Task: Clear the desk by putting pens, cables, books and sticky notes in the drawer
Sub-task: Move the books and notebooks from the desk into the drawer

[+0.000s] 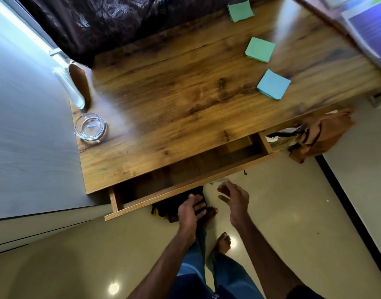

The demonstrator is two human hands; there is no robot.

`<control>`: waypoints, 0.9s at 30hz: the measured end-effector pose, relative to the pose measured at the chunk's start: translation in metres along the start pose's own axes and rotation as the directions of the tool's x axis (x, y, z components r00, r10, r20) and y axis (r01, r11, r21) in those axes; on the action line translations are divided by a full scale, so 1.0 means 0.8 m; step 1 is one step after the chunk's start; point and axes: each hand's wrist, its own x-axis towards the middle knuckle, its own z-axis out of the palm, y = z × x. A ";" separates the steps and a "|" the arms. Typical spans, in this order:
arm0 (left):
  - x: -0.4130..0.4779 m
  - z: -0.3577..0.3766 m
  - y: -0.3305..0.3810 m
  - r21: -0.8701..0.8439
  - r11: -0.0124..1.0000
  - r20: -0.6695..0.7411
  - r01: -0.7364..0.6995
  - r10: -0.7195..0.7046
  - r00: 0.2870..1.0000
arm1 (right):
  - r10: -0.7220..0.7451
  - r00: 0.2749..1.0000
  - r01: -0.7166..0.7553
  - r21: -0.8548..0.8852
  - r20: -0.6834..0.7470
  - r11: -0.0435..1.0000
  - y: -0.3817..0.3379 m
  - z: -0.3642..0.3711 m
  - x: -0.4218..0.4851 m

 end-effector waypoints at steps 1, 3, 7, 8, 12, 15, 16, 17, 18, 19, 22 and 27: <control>-0.014 0.004 0.004 0.249 0.943 0.095 -0.222 0.204 0.974 | -0.161 0.987 0.161 -0.118 0.008 0.980 -0.007 0.000 -0.014; -0.022 0.005 0.017 0.540 0.603 0.290 -0.587 0.521 0.803 | -0.453 0.886 0.459 -0.341 0.103 0.820 -0.027 0.005 -0.029; 0.004 0.009 0.061 0.676 0.206 0.417 -0.707 0.685 0.598 | -0.617 0.616 0.724 -0.662 0.490 0.197 -0.052 0.026 0.009; 0.014 0.010 0.070 0.709 0.156 0.438 -0.688 0.667 0.603 | -0.528 0.639 0.695 -0.713 0.559 0.086 -0.053 0.030 0.024; 0.039 0.018 0.079 0.853 -0.015 0.481 -0.522 0.412 0.774 | -0.249 0.731 0.549 -0.765 0.635 -0.337 -0.051 0.035 0.045; 0.037 0.016 0.080 0.843 -0.044 0.517 -0.537 0.348 0.782 | -0.289 0.696 0.551 -0.747 0.657 -0.371 -0.048 0.032 0.039; 0.033 0.016 0.082 0.834 -0.027 0.527 -0.551 0.335 0.781 | -0.298 0.693 0.544 -0.747 0.657 -0.382 -0.046 0.030 0.038; 0.030 0.016 0.082 0.827 -0.029 0.541 -0.561 0.314 0.780 | -0.294 0.701 0.530 -0.751 0.650 -0.395 -0.043 0.026 0.035; 0.026 0.016 0.082 0.826 -0.038 0.549 -0.563 0.280 0.787 | -0.283 0.712 0.521 -0.753 0.643 -0.401 -0.040 0.022 0.031; 0.025 0.015 0.081 0.833 -0.049 0.546 -0.551 0.234 0.805 | -0.273 0.718 0.520 -0.754 0.641 -0.403 -0.036 0.016 0.027; 0.013 0.013 0.073 0.829 -0.039 0.558 -0.557 0.113 0.822 | -0.258 0.730 0.531 -0.762 0.633 -0.370 -0.026 -0.010 0.009; -0.030 0.014 0.047 0.819 0.039 0.574 -0.573 -0.054 0.817 | -0.212 0.742 0.555 -0.761 0.636 -0.336 -0.001 -0.061 -0.024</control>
